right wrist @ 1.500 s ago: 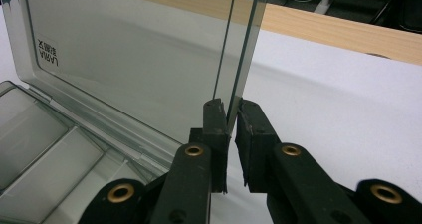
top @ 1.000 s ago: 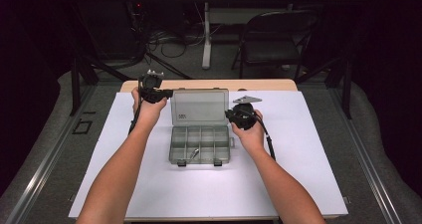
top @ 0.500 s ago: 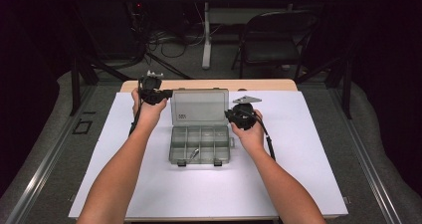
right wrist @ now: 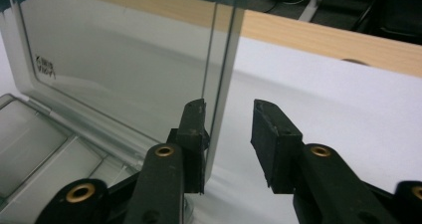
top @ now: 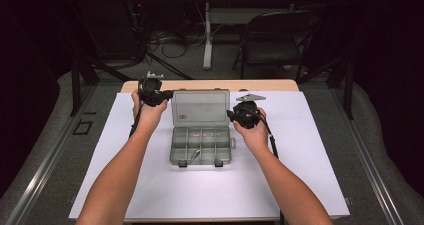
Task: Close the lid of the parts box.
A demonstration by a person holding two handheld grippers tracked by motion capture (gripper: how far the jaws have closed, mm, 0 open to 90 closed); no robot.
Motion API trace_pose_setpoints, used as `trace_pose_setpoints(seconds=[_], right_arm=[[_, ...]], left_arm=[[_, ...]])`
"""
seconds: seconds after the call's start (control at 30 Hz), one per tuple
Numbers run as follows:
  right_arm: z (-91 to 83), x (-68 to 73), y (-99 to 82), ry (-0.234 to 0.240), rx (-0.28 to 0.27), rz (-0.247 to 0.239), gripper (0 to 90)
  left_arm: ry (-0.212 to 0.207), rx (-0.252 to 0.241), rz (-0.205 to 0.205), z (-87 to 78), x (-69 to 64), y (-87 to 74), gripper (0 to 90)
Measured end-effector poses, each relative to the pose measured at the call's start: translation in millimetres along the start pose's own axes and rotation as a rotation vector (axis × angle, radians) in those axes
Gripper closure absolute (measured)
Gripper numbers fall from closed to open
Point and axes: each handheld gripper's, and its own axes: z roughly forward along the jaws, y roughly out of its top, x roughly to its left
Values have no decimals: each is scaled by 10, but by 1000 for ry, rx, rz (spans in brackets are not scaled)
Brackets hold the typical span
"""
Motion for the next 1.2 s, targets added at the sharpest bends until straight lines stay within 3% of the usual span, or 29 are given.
trace_pose_setpoints(seconds=[0.2, 0.33, 0.47, 0.73, 0.87, 1.2], right_arm=[[-114, 12, 87, -3, -17, -7, 655], [-184, 44, 157, -5, 2, -21, 661], [-244, 67, 233, 27, 22, -10, 738], [-344, 115, 405, 7, 27, -42, 900], [-397, 128, 523, 25, 23, -50, 900], [-482, 178, 810, 9, 9, -71, 900]], left_arm=[[7, 0, 0, -29, -25, -4, 849], [5, -7, -5, -53, -34, -25, 849], [-6, -20, -18, -74, -32, -52, 852], [-1, -37, -17, -123, -69, -90, 854], [6, -43, -15, -152, -94, -111, 855], [10, -59, -7, -249, -146, -186, 859]])
